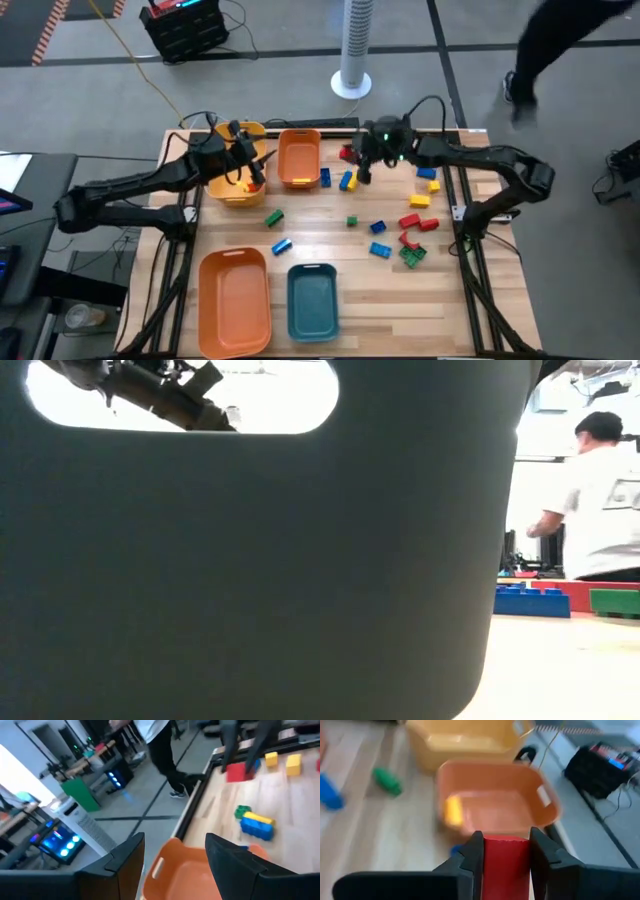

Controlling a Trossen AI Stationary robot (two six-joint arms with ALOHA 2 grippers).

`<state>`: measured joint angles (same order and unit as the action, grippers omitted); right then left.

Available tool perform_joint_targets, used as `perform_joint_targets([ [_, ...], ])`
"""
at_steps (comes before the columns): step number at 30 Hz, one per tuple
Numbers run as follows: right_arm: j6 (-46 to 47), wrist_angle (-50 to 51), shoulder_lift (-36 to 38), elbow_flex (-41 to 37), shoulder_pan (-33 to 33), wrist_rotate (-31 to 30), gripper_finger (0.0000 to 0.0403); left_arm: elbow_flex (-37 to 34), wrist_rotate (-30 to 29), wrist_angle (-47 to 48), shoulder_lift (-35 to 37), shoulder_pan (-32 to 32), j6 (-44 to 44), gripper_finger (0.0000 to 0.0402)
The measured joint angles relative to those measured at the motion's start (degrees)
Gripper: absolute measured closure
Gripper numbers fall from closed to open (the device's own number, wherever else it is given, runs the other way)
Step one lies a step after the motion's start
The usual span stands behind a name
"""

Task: Sort blocks
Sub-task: Put the red block into the yellow bin

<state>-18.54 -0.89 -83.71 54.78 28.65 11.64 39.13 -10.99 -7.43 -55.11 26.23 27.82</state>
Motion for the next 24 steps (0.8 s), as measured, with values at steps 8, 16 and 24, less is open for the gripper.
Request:
perform_joint_targets([
  [8,0.47,-15.65,-6.80,0.03,7.93,16.51,0.0295,0.15,-0.14,-7.02,-3.62,4.13,-1.67,0.0198],
  [16,-0.24,-12.80,-7.40,1.97,8.10,20.61,0.0295,1.63,-0.19,-5.69,-4.33,3.84,-3.85,0.0198],
  [24,0.43,-17.51,-10.92,1.95,9.74,22.93,0.0295,1.68,0.40,-3.50,-7.00,5.66,-12.28,0.0198],
])
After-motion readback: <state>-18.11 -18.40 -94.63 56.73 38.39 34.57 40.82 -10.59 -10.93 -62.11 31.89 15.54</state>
